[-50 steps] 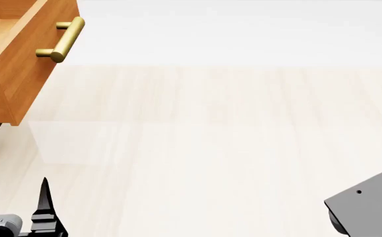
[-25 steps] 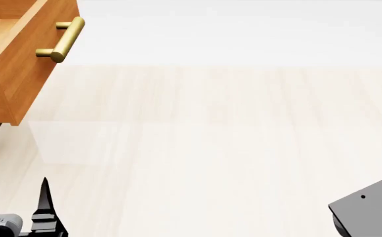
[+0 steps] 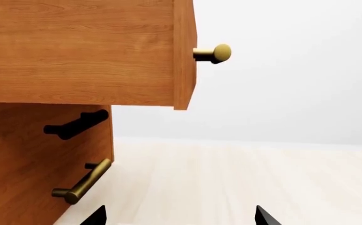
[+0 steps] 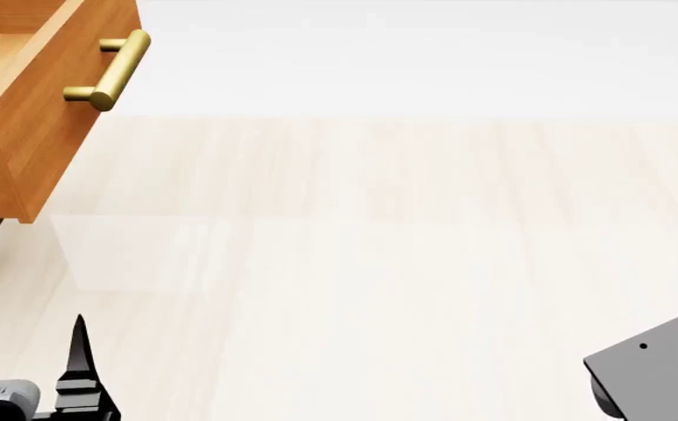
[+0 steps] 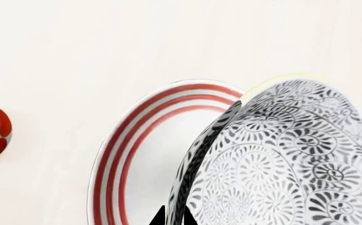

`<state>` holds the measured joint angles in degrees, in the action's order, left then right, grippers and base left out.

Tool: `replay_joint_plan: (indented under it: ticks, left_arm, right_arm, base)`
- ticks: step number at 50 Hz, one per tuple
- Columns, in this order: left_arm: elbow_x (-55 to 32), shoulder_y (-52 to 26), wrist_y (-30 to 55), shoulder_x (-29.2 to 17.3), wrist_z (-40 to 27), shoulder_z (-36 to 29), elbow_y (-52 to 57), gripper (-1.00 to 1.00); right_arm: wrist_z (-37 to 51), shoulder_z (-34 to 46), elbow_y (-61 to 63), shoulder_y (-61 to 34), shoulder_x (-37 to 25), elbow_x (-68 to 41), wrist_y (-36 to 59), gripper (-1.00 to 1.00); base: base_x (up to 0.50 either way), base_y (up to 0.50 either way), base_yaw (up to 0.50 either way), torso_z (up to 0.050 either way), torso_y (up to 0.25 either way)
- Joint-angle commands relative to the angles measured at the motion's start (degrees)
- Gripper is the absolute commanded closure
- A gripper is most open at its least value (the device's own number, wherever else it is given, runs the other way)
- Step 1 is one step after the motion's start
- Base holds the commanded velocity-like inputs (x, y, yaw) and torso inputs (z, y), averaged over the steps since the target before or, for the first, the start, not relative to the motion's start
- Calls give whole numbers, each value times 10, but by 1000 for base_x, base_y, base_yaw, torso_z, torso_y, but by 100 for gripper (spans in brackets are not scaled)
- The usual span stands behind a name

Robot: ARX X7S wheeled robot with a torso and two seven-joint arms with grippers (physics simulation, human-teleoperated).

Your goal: Put the bowl on the plate.

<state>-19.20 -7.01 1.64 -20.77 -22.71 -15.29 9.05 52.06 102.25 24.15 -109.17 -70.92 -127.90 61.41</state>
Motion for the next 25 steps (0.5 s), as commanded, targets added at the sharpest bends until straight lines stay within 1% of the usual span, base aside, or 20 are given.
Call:
replay_joint_plan:
  ticks: [1,19,25]
  left_arm:
    - [0,2,4,-2,-4,-2,9,-100]
    - [0,3,2,-4,-6,-4,9,-100]
    - [-1,2,5,-5,-7,-5,12,-100]
  right_arm:
    - [-13,-6,-2,0,-2,22,-1,100]
    - [-29,-8,-1,17,0,41,-12,100]
    - [-20,-9,2,14,-5,38,-9,100]
  base:
    - [0,0,0,0,0]
    - [0,0,0,0,0]
    - [0,0,0,0,2]
